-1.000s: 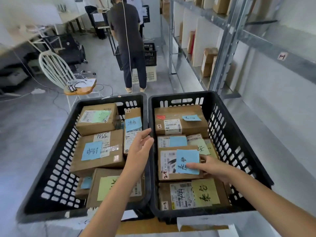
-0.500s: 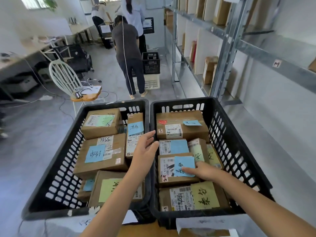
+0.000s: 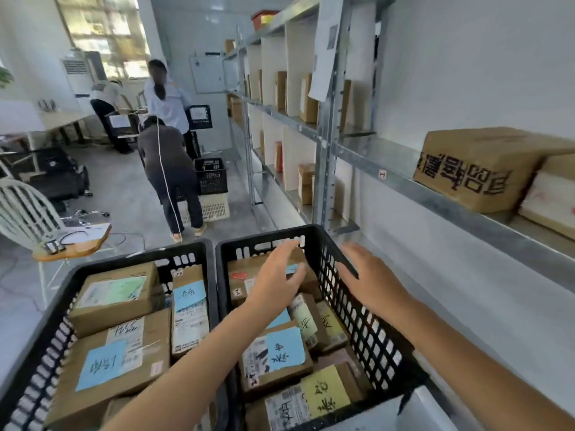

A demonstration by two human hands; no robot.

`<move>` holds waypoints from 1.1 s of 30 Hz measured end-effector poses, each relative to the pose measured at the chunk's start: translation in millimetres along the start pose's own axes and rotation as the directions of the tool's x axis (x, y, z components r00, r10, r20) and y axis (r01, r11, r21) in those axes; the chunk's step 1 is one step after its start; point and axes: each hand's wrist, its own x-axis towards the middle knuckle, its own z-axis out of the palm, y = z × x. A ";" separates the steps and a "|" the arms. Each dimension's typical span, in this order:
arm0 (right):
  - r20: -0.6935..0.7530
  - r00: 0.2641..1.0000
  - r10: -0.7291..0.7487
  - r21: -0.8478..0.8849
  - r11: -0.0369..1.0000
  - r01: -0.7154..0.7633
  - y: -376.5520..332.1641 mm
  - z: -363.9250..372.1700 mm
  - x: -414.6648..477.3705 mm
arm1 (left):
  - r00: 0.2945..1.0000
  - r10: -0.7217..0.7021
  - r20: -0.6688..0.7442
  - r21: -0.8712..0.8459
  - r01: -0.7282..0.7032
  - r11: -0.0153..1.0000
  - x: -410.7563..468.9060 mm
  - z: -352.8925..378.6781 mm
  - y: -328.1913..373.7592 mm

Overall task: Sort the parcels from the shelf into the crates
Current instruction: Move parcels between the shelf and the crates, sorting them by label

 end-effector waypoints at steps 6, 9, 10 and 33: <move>-0.278 0.960 0.044 -0.126 0.989 -0.081 -4.5 -87.6 -16.9 | 0.964 0.250 0.095 0.008 -0.252 0.968 43.0 13.4 71.3; -0.371 0.924 0.091 -0.153 0.976 -0.157 -0.1 -123.4 -39.3 | 0.918 0.377 0.118 -0.017 -0.378 0.926 57.0 23.2 108.8; -0.399 0.910 0.113 -0.157 0.969 -0.189 0.7 -133.7 -48.2 | 0.900 0.418 0.125 -0.024 -0.419 0.908 60.4 27.3 121.5; -0.728 0.544 0.417 -0.177 0.652 -0.737 38.8 -279.1 -265.1 | 0.687 0.700 0.196 -0.395 -0.598 0.697 -7.4 176.8 318.8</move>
